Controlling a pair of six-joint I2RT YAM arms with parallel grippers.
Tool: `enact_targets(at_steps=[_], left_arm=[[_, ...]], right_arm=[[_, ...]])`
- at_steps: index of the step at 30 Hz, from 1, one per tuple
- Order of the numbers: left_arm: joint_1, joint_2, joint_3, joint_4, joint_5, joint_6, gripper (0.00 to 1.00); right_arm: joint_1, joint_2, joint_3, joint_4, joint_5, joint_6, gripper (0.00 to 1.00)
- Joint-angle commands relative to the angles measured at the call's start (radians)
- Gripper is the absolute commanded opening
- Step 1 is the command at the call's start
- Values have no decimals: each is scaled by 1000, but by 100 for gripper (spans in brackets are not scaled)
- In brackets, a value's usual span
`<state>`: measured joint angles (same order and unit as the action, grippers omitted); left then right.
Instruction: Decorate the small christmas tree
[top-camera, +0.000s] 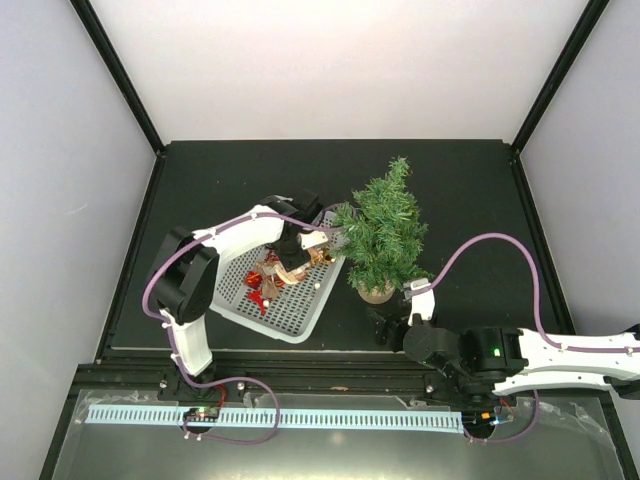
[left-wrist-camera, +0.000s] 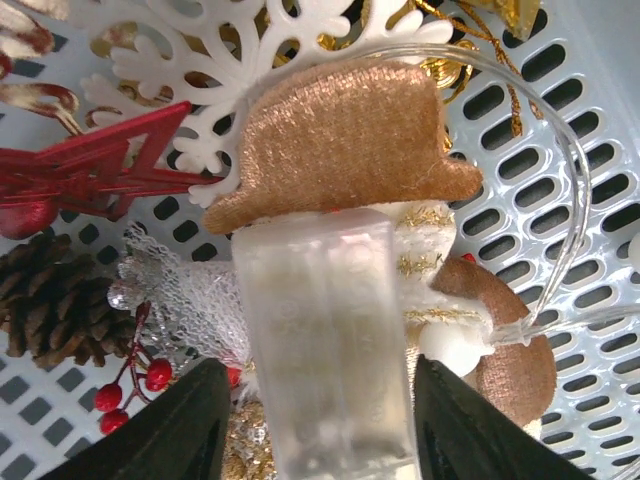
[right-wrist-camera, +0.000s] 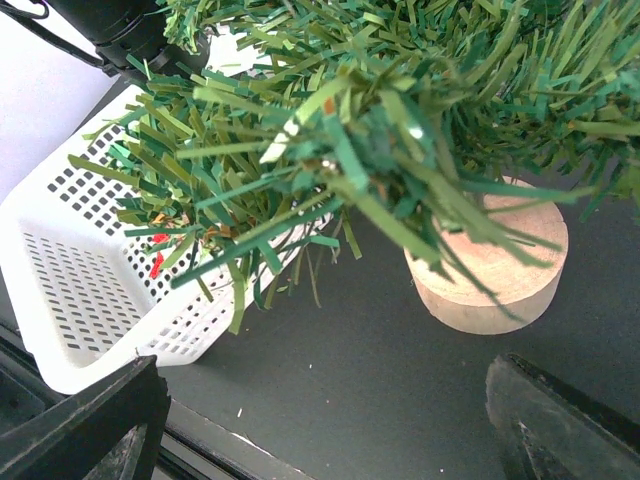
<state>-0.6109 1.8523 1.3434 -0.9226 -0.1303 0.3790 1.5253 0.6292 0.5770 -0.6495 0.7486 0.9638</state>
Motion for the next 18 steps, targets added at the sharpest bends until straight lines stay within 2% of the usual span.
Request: enact_targets(at_steps=[1,3,8,11,14,18], left_arm=[[-8,-36,0,4,-16,-12,45],[-7,-37,0,4,-12,-13,36],[-8,-35,1,-4,-2,-11,24],[-7,-29,-1,-4,6,-12,25],[-8,-22,0,-4,8,-11,36],[-8,-14,5,-6,8,-11,37]], right_arm=[[6,-3,-16,29,18,9,87],[7,-4,-17,29,18,11,87],[6,-5,-21,30,15,13,87],[7,-5,-25,31,13,16,87],[6,-6,-28,32,10,19,87],[6,-7,-29,28,7,23,87]])
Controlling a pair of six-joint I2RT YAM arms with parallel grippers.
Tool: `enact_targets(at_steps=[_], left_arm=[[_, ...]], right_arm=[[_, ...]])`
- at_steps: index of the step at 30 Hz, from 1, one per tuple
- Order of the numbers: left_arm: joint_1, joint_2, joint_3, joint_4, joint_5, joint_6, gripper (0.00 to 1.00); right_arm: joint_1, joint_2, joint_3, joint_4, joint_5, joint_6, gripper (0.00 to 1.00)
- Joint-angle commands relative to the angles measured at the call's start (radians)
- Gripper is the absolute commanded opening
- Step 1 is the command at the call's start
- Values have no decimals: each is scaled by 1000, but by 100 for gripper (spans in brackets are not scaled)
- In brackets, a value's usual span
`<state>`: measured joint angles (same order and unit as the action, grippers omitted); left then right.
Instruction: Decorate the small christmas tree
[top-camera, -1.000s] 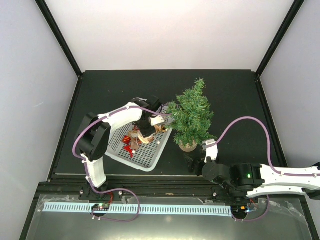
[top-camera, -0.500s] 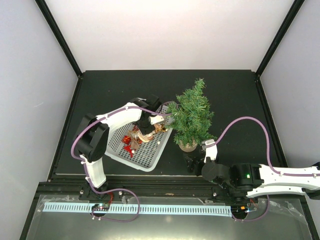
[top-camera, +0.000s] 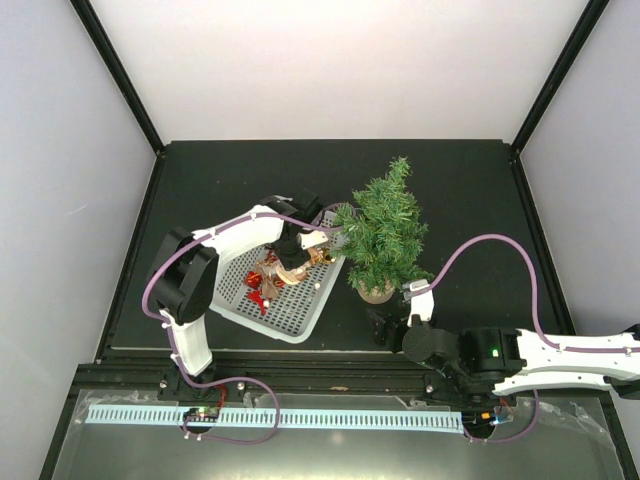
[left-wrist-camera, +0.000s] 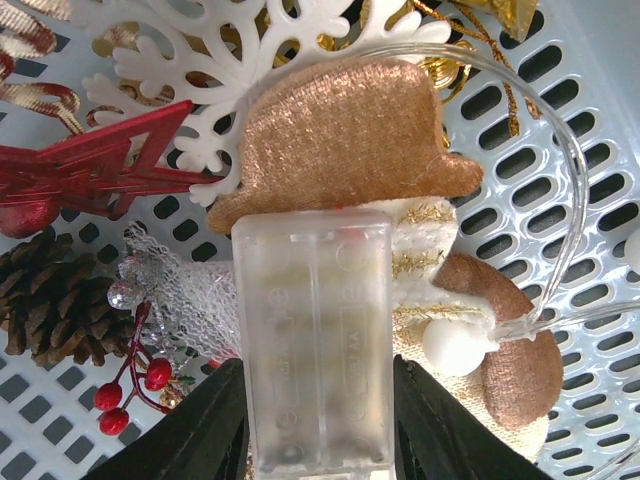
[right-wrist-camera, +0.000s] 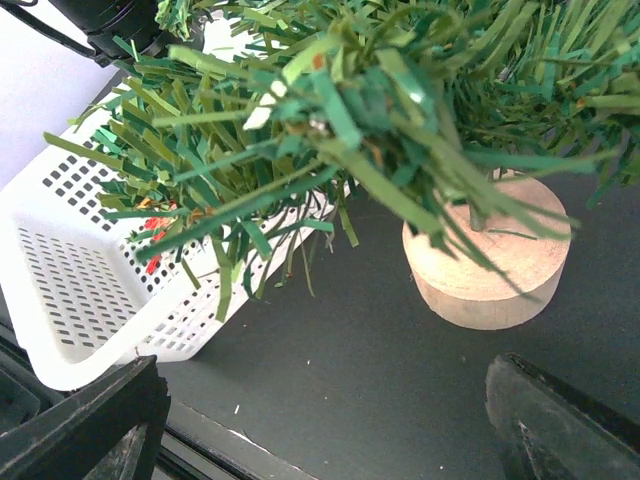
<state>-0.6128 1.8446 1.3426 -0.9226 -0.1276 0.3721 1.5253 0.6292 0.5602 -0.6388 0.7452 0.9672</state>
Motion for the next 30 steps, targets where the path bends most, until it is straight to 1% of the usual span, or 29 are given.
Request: enact_targets(at_steps=[1,6,9,20,25,30], left_arm=[[-7,-4,5,-6,6,-4,37],[-6,-6,10,-12,6,-4,26],[-4,-26,26,-25,3,-2,23],[17,-178,114,-138,31,20,21],[20,-255,189,-224,53,28,21],[21,-336,292,-302,94,38,18]], right_arm=[[7,-7,-13,16,11,19,87],[6,-10,-16,23,17,18,87],[7,-11,-16,24,17,16,87],[7,-15,-17,16,15,19,87],[6,-13,-17,16,15,20,87],[6,0,-8,25,13,10,87]])
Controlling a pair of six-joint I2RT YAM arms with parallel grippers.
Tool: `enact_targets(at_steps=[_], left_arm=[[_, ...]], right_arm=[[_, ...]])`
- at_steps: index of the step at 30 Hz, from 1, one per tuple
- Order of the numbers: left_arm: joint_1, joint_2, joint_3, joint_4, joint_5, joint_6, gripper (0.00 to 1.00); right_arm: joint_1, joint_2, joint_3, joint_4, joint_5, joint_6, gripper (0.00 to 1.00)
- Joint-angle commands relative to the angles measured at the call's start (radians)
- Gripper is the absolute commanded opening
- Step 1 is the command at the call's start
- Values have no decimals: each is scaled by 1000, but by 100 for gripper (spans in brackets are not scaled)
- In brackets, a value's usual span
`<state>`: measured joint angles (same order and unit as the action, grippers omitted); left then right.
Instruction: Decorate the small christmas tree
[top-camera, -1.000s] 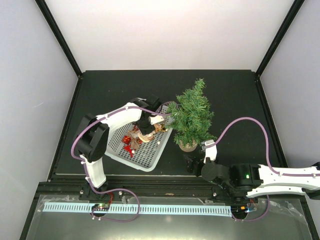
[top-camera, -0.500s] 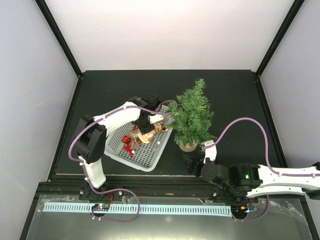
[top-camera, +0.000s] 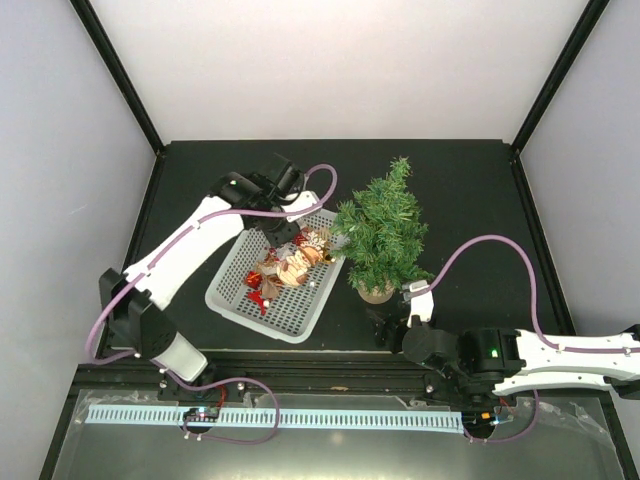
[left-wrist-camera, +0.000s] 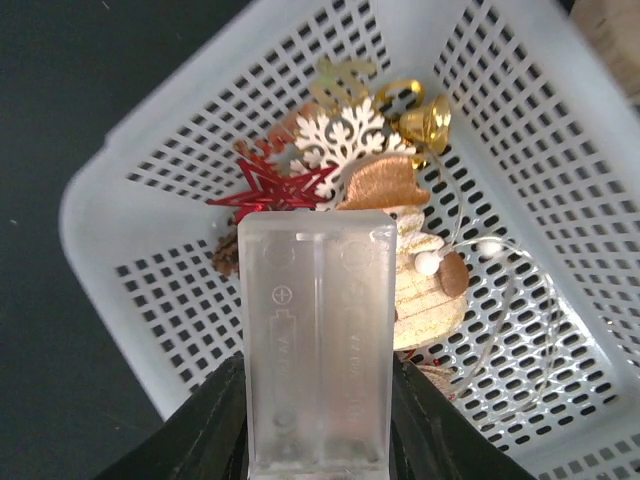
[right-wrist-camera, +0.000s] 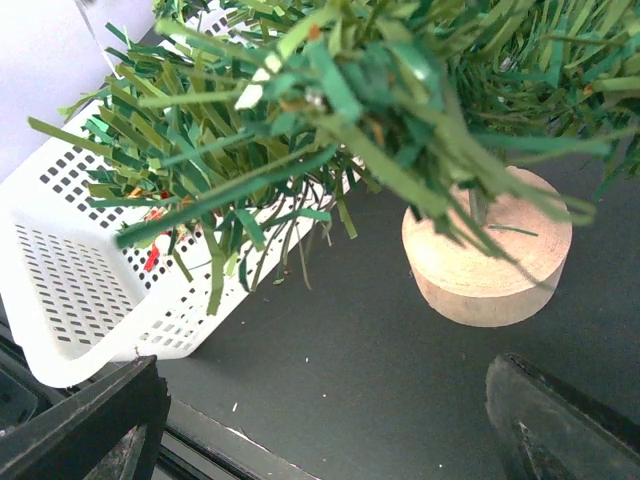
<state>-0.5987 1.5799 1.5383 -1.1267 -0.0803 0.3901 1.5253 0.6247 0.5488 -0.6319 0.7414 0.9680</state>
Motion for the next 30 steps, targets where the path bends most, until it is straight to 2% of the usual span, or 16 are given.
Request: enact_targets(at_steps=[1,10,14,18,20,24,30], left_arm=[[6,-100,119,-109,60,28,18],[5,-250,348,-149,117,121,19],[2,-222,569,-223,132,147,19],[-2,-194,784,-258,165,163,20],[-5,-212,812,-232,171,165,20],[-5,-289,768,-149,210,150,20],[-5,-357,767,-102,304,105,20]], right_arm=[[6,8,5,20,16,6,87],[6,46,33,25,-2,-19,87],[6,70,62,72,-35,-86,87],[7,68,92,201,-139,-239,87],[8,79,119,258,-198,-313,87],[8,168,227,305,-303,-438,88],[10,310,365,329,-339,-511,88]])
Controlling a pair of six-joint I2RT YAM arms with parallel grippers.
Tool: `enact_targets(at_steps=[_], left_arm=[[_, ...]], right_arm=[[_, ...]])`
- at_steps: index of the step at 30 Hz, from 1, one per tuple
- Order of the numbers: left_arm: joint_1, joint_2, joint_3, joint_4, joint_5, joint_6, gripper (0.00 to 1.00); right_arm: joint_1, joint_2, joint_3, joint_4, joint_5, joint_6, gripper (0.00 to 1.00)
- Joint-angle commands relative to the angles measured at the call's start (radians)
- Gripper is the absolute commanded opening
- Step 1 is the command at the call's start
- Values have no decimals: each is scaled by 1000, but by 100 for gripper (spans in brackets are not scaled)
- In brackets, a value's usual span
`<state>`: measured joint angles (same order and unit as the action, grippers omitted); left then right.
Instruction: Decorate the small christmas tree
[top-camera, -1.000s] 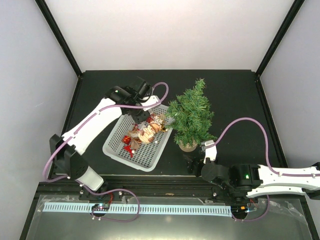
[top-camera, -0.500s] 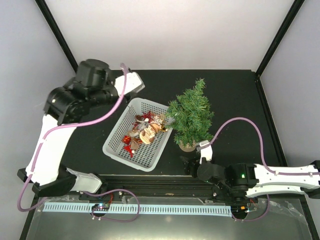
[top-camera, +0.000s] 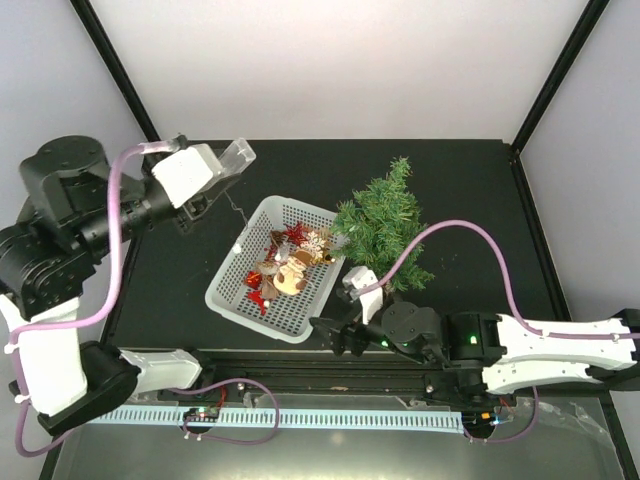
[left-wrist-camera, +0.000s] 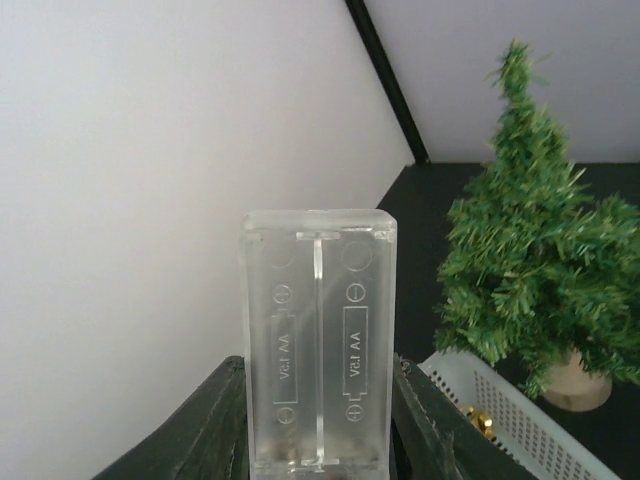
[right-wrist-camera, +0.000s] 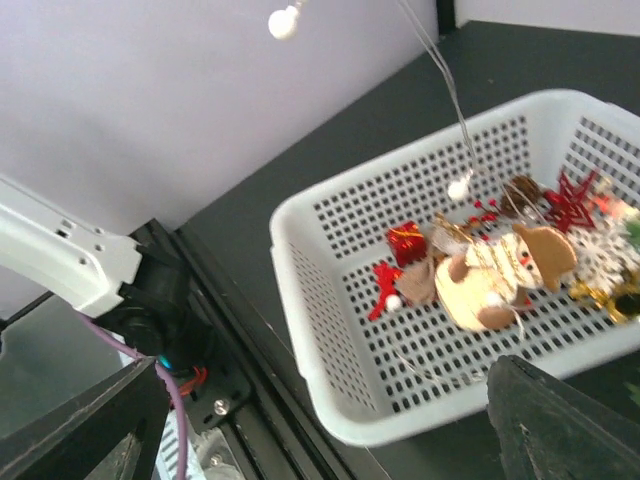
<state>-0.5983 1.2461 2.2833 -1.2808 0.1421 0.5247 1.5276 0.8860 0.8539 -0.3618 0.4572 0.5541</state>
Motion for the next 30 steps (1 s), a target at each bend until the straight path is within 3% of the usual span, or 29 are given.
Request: enact_targets(at_steps=[1,9,18,30], left_arm=[[-6,-27,38,53,93,-32,19],[-6,-83,109,55,190,-43,20],[-3,-149,103,39,236,-49,19],[8,-209,67,30,272,-65,19]], right_arm=[[8,61,76,71,-56,-105,88],[7,244,232,66,36,-158,90],[4,469,370,6,332,-95,91],[-100,665,512,107,236,-188,91]])
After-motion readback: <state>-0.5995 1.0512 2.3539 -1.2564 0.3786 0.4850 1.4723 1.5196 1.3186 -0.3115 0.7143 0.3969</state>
